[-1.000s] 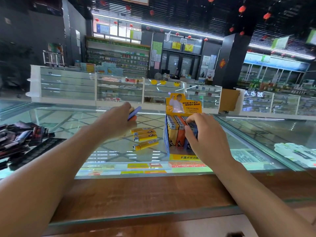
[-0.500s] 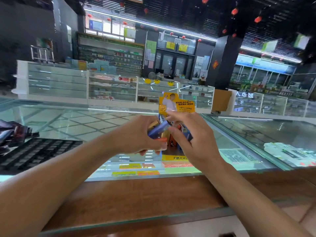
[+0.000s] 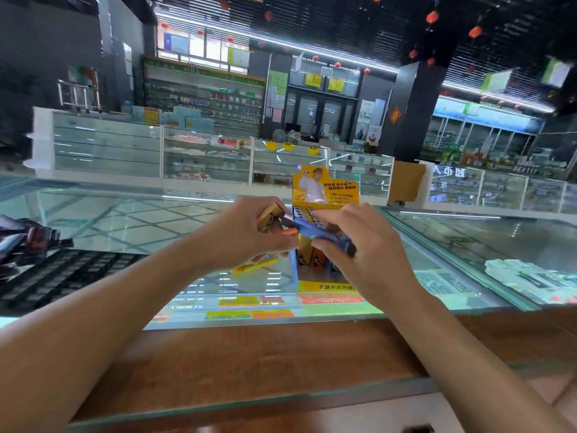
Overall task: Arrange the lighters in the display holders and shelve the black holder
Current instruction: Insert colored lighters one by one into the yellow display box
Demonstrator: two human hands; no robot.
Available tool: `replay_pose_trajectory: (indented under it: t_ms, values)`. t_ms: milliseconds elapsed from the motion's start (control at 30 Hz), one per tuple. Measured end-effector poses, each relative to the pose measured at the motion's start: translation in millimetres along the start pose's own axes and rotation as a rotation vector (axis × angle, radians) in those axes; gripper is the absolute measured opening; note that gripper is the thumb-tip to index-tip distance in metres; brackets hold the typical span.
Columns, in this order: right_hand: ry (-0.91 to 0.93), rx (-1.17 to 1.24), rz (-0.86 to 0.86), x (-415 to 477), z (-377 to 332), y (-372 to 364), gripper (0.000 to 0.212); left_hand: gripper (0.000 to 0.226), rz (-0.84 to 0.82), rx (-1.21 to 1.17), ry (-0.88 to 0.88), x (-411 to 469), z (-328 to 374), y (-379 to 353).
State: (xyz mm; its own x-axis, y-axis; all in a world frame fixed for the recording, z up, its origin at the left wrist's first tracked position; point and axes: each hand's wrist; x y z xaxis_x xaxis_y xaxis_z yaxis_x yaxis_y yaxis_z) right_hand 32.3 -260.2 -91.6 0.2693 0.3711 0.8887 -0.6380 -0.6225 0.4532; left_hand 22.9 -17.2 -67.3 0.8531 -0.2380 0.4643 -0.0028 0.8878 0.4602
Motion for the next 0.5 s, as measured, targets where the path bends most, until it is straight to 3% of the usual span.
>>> replay_pose_trajectory:
  t_ms: [100,200,367,500]
  values:
    - [-0.045,-0.014,-0.011,1,-2,1,0.026,0.008,0.027,-0.041,-0.036,3,-3,-4]
    - [-0.187,0.013,-0.024,-1,-4,1,0.022,0.01,0.103,-0.139,-0.014,4,-6,-11]
    - [-0.283,0.148,0.01,2,-10,11,0.058,0.011,0.151,-0.206,0.013,5,-10,-19]
    - [-0.346,0.232,0.049,1,-9,12,0.055,0.017,0.182,-0.168,0.108,6,-18,-18]
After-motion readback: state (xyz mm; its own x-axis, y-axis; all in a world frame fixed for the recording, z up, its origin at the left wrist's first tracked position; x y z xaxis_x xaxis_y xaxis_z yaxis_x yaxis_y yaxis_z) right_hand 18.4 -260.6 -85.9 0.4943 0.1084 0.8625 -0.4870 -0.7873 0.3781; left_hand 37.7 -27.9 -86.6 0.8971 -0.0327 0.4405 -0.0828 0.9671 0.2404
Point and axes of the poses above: each hand's wrist, its own x-axis towards the middle knuckle, its own y-axis out of the back of the hand, z = x × y, and after that the axes turned 8 degrees about z, right-handed
